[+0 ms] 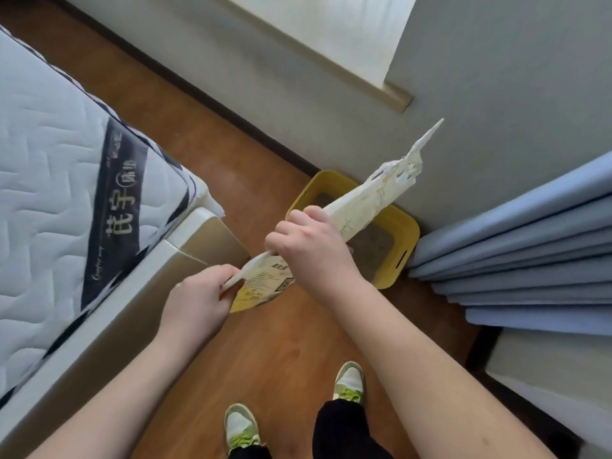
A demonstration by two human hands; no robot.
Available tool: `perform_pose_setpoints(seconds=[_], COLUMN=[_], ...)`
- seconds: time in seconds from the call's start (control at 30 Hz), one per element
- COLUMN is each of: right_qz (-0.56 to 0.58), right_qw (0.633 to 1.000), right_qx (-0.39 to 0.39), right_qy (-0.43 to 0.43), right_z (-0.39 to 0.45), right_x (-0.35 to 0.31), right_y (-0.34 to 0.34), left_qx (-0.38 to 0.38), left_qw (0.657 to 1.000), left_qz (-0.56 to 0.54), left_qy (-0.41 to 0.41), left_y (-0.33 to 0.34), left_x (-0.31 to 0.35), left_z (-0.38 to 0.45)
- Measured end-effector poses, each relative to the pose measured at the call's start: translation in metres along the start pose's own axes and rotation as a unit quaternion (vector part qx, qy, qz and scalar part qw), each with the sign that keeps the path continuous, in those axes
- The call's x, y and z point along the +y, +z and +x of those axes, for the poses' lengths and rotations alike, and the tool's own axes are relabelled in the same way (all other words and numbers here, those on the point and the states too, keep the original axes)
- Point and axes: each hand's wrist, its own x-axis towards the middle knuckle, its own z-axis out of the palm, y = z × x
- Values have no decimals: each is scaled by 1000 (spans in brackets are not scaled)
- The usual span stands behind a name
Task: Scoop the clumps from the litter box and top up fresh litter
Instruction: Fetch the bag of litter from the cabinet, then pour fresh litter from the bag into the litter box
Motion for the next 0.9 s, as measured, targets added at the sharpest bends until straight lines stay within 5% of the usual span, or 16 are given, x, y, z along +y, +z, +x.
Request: perform_pose_setpoints(seconds=[0.23, 0.9], right_qz=[16, -11], right_qw=[998, 968], right_qx=[54, 249], right_qy=[20, 13], right_z=[1, 16], right_x=[29, 104], right_y=[94, 254], left_qx=[13, 69], left_qw=[999, 988], left_qz=[11, 100], left_qy=[-50, 90], left_y=[64, 171], left_x=[-34, -87], left_z=[36, 128])
